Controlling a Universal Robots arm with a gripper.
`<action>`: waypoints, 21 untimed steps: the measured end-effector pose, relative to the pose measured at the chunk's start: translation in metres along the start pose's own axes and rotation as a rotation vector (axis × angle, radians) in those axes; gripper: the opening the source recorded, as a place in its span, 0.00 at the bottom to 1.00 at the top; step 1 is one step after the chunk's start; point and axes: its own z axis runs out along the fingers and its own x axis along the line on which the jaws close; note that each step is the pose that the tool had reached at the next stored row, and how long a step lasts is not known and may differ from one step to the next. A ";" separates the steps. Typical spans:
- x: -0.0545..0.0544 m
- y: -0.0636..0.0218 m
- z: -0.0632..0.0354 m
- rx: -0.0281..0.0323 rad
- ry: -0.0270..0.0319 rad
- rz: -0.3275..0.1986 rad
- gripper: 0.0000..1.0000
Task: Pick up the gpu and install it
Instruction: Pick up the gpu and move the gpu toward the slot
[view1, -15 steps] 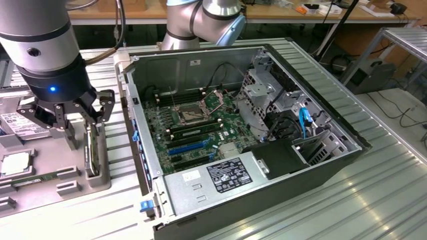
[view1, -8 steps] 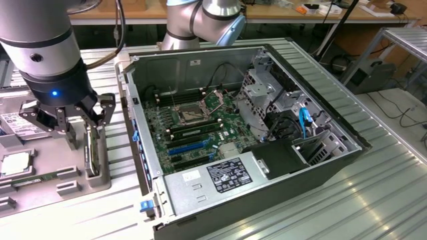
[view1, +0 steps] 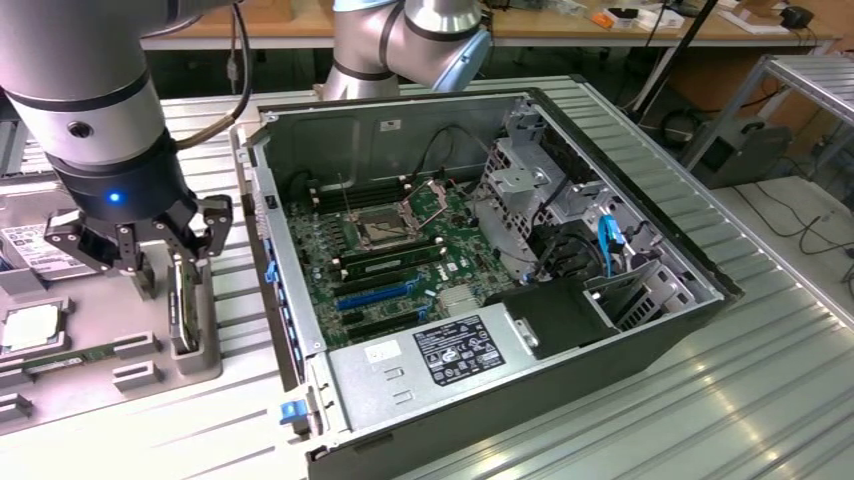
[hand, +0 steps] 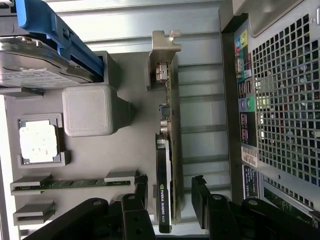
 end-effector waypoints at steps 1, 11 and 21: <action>0.000 0.0000 0.0010 0.0002 0.0000 0.000 0.48; 0.000 -0.0003 0.0133 0.0023 -0.0002 0.000 0.48; 0.001 0.0070 0.0267 0.0090 -0.0007 0.000 0.48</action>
